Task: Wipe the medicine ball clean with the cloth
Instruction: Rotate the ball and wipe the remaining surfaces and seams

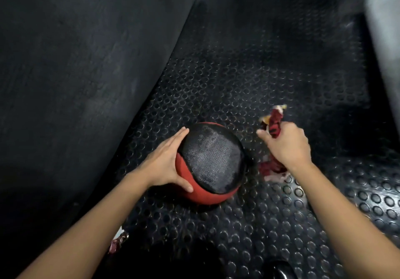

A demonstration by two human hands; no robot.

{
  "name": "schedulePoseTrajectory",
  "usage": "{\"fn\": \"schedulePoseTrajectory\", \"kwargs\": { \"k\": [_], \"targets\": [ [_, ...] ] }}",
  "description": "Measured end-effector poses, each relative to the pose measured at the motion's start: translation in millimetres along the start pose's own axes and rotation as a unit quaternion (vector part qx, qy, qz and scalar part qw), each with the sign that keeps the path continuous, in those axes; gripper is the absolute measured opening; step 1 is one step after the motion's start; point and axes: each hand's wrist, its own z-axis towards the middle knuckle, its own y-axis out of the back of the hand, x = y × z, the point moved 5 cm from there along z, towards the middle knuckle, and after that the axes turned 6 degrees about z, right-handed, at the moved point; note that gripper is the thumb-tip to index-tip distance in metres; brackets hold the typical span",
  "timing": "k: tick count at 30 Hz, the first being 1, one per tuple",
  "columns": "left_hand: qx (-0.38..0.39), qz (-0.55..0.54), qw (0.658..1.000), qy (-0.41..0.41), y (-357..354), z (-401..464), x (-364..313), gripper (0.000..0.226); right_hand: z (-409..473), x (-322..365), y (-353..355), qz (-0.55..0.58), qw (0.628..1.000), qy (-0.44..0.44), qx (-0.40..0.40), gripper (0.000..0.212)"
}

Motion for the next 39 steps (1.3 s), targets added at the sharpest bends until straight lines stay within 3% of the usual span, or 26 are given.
{"fn": "schedulePoseTrajectory", "kwargs": {
  "k": [5, 7, 9, 12, 14, 17, 20, 23, 26, 29, 32, 36, 39],
  "targets": [
    [-0.007, -0.034, 0.999, 0.031, -1, 3, -13, 0.151, -6, 17, -31, 0.160, 0.981, 0.051, 0.093, 0.044],
    [-0.001, -0.031, 0.999, 0.033, 0, 5, -17, 0.151, -4, 20, -45, 0.225, 0.964, 0.072, 0.119, 0.037],
    [0.002, -0.028, 0.999, 0.031, 1, 6, -19, 0.150, -2, 21, -57, 0.285, 0.943, 0.058, 0.163, 0.028],
    [0.003, -0.022, 0.999, 0.030, -1, 5, -17, 0.150, -6, 20, -68, 0.363, 0.898, 0.020, 0.247, 0.031],
    [0.004, -0.020, 0.999, 0.029, -2, 6, -14, 0.151, -9, 20, -70, 0.378, 0.889, 0.048, 0.255, 0.020],
    [0.010, -0.014, 1.000, 0.023, -2, 9, -8, 0.153, -14, 19, -66, 0.383, 0.899, 0.098, 0.188, 0.012],
    [0.006, -0.008, 1.000, 0.012, -1, 10, -6, 0.154, -15, 16, -68, 0.326, 0.922, 0.148, 0.145, 0.010],
    [0.002, -0.013, 1.000, 0.014, -4, 7, -10, 0.154, -11, 7, -71, 0.240, 0.951, 0.142, 0.132, 0.033],
    [-0.003, -0.030, 0.999, 0.015, -8, 4, -20, 0.153, -10, 10, -65, 0.258, 0.951, 0.137, 0.100, 0.014],
    [0.003, -0.036, 0.999, 0.019, -9, 7, -29, 0.153, -15, 11, -57, 0.261, 0.954, 0.133, 0.060, 0.029],
    [0.033, -0.044, 0.998, 0.028, -10, 10, -37, 0.152, -13, 12, -50, 0.256, 0.956, 0.125, 0.075, 0.018],
    [0.054, -0.021, 0.997, 0.041, -16, 9, -49, 0.153, 8, 35, -41, 0.014, 0.978, 0.172, 0.114, 0.026],
    [0.046, 0.000, 0.998, 0.041, -18, 9, -59, 0.155, -2, 47, -44, -0.066, 0.971, 0.185, 0.138, 0.031]
  ]
}}
